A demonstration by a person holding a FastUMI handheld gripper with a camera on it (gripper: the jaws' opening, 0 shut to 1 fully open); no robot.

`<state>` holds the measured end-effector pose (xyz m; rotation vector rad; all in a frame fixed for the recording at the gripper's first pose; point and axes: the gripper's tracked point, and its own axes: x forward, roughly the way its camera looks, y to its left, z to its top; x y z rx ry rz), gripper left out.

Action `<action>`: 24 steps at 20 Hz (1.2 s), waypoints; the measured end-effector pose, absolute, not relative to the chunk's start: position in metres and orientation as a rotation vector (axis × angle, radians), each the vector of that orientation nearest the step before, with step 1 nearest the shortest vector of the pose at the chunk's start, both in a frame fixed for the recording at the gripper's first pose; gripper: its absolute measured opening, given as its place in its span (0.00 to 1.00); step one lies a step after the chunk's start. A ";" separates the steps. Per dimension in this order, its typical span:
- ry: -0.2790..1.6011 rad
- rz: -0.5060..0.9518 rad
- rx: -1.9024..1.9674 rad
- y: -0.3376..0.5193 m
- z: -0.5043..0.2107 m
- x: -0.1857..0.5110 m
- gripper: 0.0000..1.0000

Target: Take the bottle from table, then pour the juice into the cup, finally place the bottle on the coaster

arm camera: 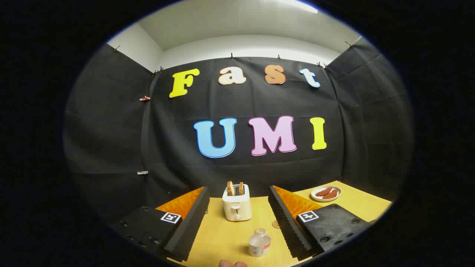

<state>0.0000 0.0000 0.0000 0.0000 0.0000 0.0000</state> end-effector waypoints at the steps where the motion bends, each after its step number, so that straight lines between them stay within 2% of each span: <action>1: 0.011 0.006 -0.009 0.001 -0.004 0.000 0.98; 18: 0.020 0.009 -0.039 0.001 -0.032 -0.007 0.98; 24: 0.051 -0.061 -0.018 -0.023 -0.089 -0.029 0.98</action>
